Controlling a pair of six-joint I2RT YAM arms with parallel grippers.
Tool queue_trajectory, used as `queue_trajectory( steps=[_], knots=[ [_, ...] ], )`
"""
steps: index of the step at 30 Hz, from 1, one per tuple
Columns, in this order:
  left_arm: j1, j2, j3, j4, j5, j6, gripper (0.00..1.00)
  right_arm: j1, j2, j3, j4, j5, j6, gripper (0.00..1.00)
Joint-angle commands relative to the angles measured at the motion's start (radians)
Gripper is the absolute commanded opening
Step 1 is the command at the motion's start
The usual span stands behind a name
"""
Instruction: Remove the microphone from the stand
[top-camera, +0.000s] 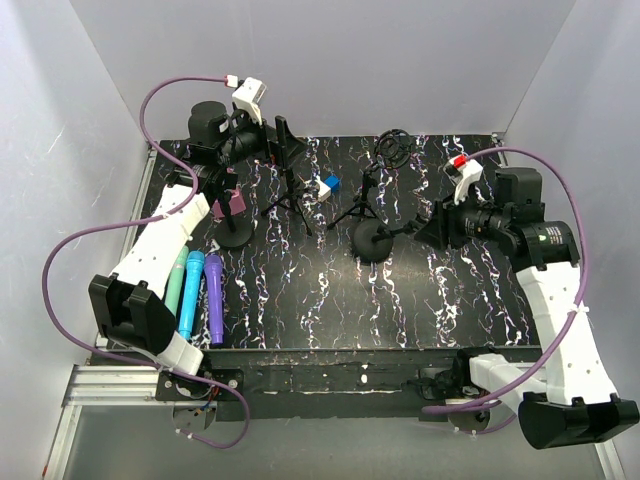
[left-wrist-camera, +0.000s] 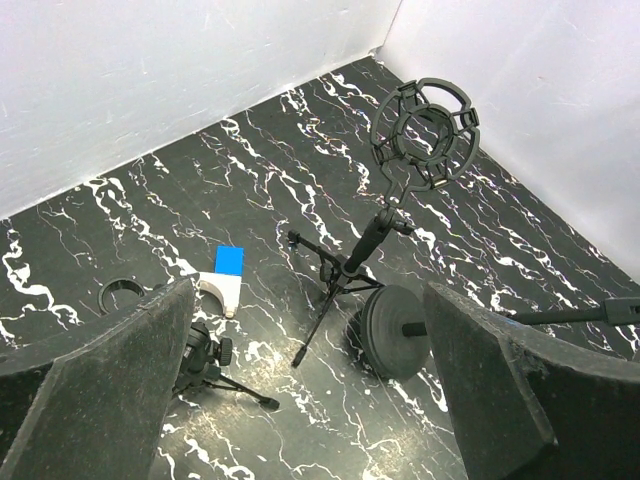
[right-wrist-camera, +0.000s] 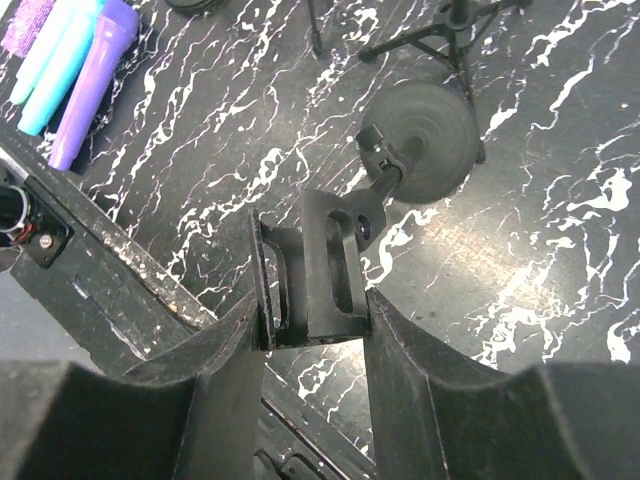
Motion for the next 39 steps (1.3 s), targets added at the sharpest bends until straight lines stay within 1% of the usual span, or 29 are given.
queue_trajectory(
  steps=[1, 5, 10, 11, 13, 18, 24, 26, 27, 29, 33, 36, 39],
  knots=[
    [0.002, -0.017, -0.014, 0.019, 0.016, -0.007, 0.98, -0.025, -0.012, 0.057, -0.026, 0.109, -0.003, 0.11],
    [0.003, -0.017, -0.015, 0.026, 0.019, -0.010, 0.98, -0.084, -0.016, 0.049, -0.029, 0.126, 0.049, 0.11],
    [0.002, -0.023, -0.023, 0.027, 0.018, -0.010, 0.98, -0.137, -0.027, 0.029, -0.003, 0.201, 0.075, 0.11],
    [0.003, -0.023, -0.020, 0.024, 0.018, -0.010, 0.98, -0.180, -0.026, 0.028, 0.003, 0.210, 0.078, 0.10],
    [0.003, -0.018, -0.017, 0.019, 0.018, -0.008, 0.98, -0.208, -0.029, 0.023, 0.013, 0.209, 0.083, 0.10],
    [0.002, -0.017, -0.012, 0.016, 0.021, -0.008, 0.98, -0.214, -0.056, 0.005, 0.015, 0.155, 0.095, 0.10],
    [0.003, -0.020, -0.017, 0.007, 0.022, -0.002, 0.98, -0.216, -0.045, 0.101, -0.051, 0.245, 0.104, 0.09],
    [0.002, -0.017, -0.017, 0.012, 0.024, -0.002, 0.98, -0.219, -0.042, 0.100, -0.049, 0.308, 0.104, 0.06],
    [0.002, -0.017, -0.017, 0.015, 0.022, -0.004, 0.98, -0.217, -0.044, 0.089, -0.040, 0.325, 0.130, 0.06],
    [0.002, -0.017, -0.020, 0.016, 0.019, -0.005, 0.98, -0.220, -0.032, 0.060, 0.001, 0.363, 0.141, 0.06],
    [0.002, -0.024, -0.023, 0.007, 0.022, 0.001, 0.98, -0.222, 0.036, 0.031, 0.095, 0.366, 0.152, 0.07],
    [0.002, -0.032, -0.018, -0.005, 0.021, 0.010, 0.98, -0.222, 0.106, 0.058, 0.150, 0.388, 0.155, 0.07],
    [0.002, -0.044, -0.018, -0.013, 0.010, 0.029, 0.98, -0.222, 0.177, 0.121, 0.194, 0.426, 0.166, 0.07]
  ],
)
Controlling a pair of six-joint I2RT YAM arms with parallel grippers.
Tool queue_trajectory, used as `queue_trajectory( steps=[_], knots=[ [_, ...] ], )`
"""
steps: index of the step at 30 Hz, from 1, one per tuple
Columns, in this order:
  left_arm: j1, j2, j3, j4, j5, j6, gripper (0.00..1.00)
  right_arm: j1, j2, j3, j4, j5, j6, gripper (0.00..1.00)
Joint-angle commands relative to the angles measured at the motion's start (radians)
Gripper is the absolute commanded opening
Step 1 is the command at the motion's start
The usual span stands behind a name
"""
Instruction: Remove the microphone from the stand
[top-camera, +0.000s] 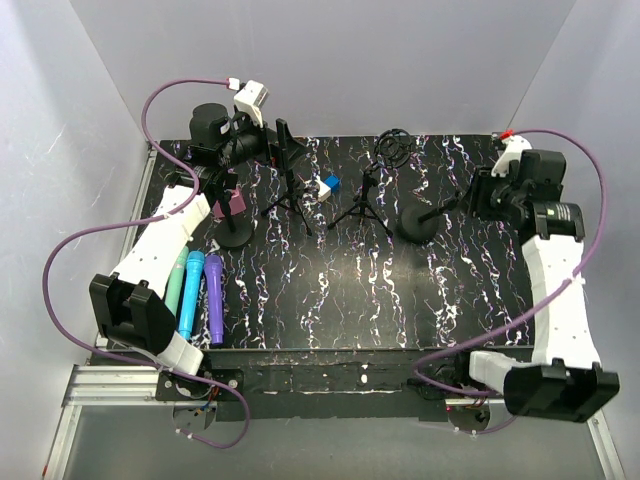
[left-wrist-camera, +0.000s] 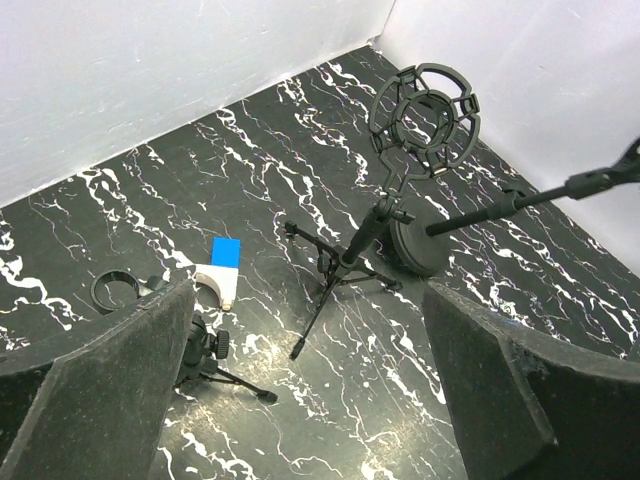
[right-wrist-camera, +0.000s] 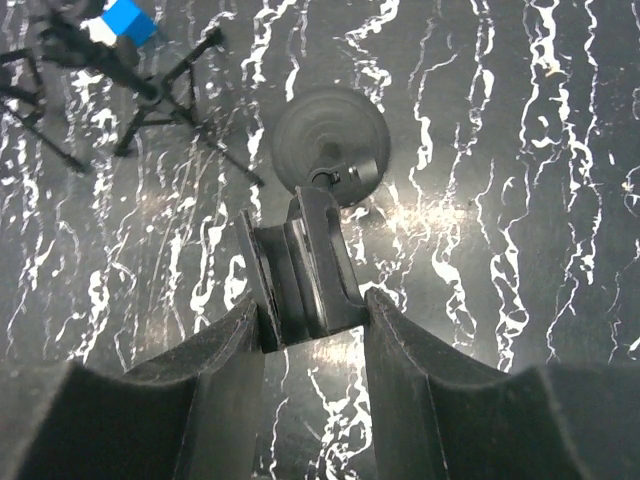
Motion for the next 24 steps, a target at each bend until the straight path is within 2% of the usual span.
queue_trajectory(
  steps=[1, 7, 12, 15, 16, 20, 24],
  knots=[
    [0.002, -0.052, -0.004, -0.015, -0.006, 0.037, 0.98, -0.006, 0.106, 0.094, 0.112, 0.088, 0.028, 0.08],
    [0.002, -0.075, -0.013, -0.033, -0.031, 0.063, 0.98, -0.006, 0.260, 0.236, 0.116, 0.077, 0.045, 0.19],
    [0.000, -0.072, 0.006, -0.055, -0.051, 0.078, 0.98, -0.006, 0.337, 0.324, 0.080, 0.048, 0.031, 0.48],
    [0.002, -0.075, 0.007, -0.066, -0.060, 0.080, 0.98, -0.006, 0.341, 0.338, 0.079, 0.037, 0.022, 0.75],
    [0.002, -0.078, 0.010, -0.070, -0.063, 0.080, 0.98, -0.006, 0.336, 0.344, 0.080, 0.033, 0.019, 0.80],
    [0.002, -0.067, 0.122, -0.205, -0.092, 0.063, 0.98, -0.006, 0.331, 0.489, 0.007, -0.039, 0.061, 0.85],
    [0.003, -0.101, 0.171, -0.322, -0.173, 0.125, 0.98, -0.006, 0.318, 0.617, -0.084, -0.174, -0.028, 0.86]
  ],
)
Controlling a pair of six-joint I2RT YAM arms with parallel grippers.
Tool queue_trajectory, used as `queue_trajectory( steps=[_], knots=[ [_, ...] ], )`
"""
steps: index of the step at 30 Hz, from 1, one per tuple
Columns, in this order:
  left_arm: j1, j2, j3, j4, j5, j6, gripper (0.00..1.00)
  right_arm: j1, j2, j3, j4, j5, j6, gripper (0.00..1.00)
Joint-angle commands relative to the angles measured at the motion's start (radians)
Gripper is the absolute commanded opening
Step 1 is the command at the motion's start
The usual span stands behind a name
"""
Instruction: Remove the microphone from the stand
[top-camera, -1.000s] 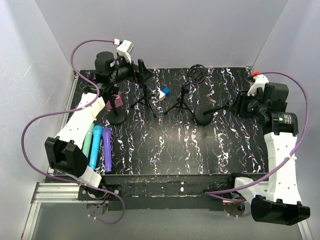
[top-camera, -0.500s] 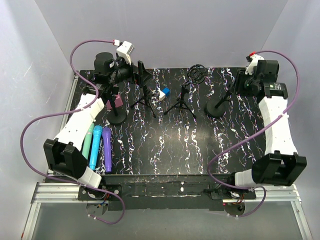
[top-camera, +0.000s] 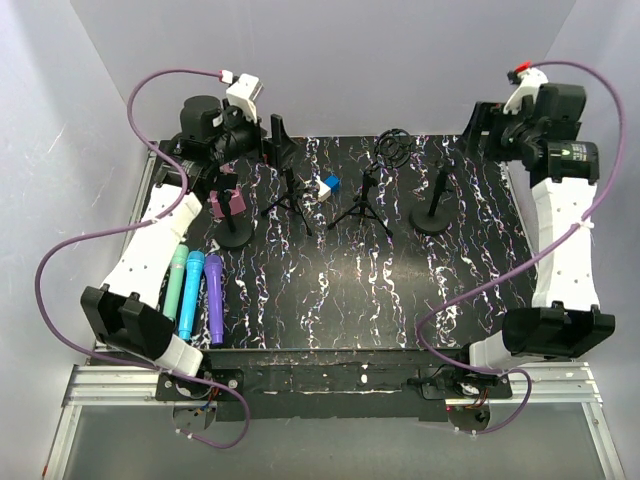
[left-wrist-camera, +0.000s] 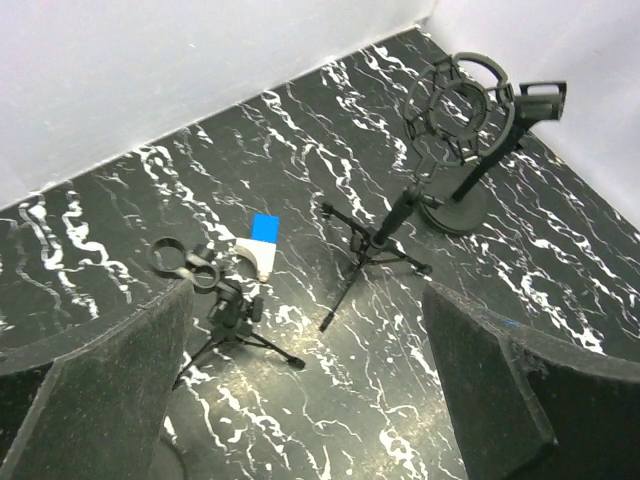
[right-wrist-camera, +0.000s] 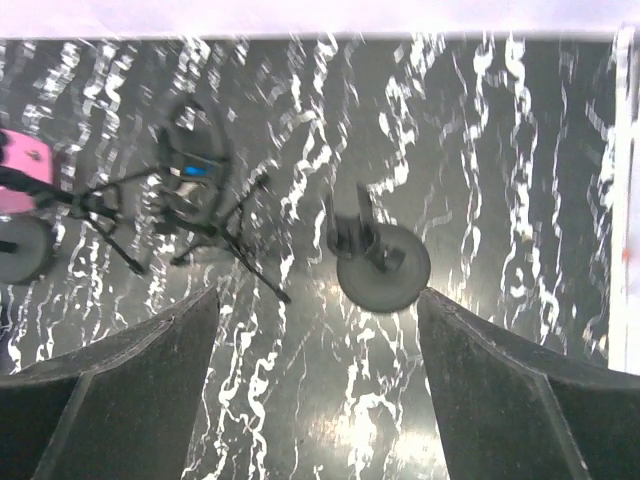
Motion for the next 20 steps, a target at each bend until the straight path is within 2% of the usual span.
queue_trajectory(
  steps=[1, 4, 8, 13, 16, 20],
  knots=[
    [0.005, -0.075, 0.086, -0.155, -0.114, 0.069, 0.98, -0.004, -0.047, 0.147, -0.094, -0.165, -0.108, 0.87],
    [0.005, -0.083, 0.077, -0.191, -0.174, 0.109, 0.98, -0.004, -0.068, 0.131, -0.157, -0.152, -0.175, 0.88],
    [0.003, -0.083, 0.081, -0.194, -0.244, 0.081, 0.98, -0.005, -0.124, 0.071, -0.148, 0.095, 0.008, 0.88],
    [0.011, -0.014, 0.264, -0.355, -0.274, 0.175, 0.98, -0.005, 0.014, 0.317, -0.431, 0.313, 0.116, 0.89],
    [0.022, 0.011, 0.289, -0.386, -0.283, 0.174, 0.98, -0.005, 0.008, 0.324, -0.397, 0.319, 0.098, 0.90],
    [0.029, 0.015, 0.269, -0.355, -0.297, 0.141, 0.98, -0.005, -0.008, 0.307, -0.294, 0.186, 0.090, 0.90]
  ],
)
